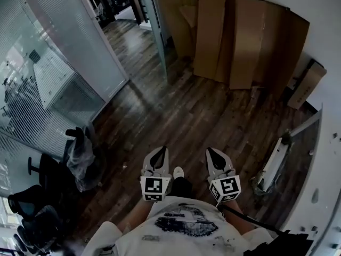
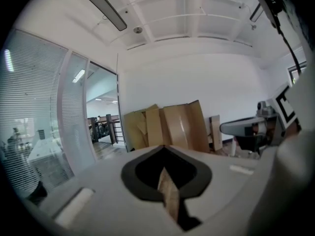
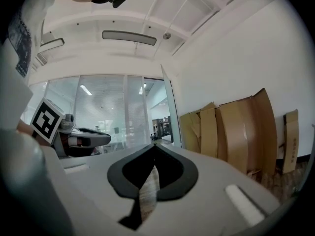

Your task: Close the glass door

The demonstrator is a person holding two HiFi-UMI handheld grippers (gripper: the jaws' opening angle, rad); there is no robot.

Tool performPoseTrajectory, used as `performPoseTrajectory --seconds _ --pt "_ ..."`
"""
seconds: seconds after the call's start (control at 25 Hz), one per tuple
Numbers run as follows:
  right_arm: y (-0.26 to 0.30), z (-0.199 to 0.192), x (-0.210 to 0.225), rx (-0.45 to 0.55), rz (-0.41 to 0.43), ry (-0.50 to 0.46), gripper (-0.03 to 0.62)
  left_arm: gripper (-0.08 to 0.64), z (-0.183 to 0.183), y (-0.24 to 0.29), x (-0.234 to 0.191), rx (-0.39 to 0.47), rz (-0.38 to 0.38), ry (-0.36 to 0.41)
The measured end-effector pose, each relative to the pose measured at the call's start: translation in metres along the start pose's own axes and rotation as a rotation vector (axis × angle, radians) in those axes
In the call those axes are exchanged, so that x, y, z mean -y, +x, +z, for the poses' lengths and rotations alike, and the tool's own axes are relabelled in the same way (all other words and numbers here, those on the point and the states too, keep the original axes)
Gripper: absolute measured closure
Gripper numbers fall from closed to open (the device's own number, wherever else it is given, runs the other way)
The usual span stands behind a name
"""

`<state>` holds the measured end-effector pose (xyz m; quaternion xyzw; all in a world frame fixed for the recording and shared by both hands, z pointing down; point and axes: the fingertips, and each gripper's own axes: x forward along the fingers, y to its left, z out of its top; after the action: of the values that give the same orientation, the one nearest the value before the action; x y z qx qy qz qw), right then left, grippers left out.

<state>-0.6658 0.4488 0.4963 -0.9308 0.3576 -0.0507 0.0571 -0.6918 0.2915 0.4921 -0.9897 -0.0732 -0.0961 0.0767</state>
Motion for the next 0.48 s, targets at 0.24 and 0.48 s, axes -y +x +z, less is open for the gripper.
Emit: performPoseTrajectory --seconds 0.24,0.48 --pt "0.058 0.005 0.007 -0.02 0.008 -0.009 0.586 0.557 0.003 0.042 -0.035 -0.002 -0.001 0.005" --pt "0.108 0.005 0.009 -0.041 0.02 -0.013 0.586 0.557 0.001 0.073 -0.069 -0.009 0.002 0.004"
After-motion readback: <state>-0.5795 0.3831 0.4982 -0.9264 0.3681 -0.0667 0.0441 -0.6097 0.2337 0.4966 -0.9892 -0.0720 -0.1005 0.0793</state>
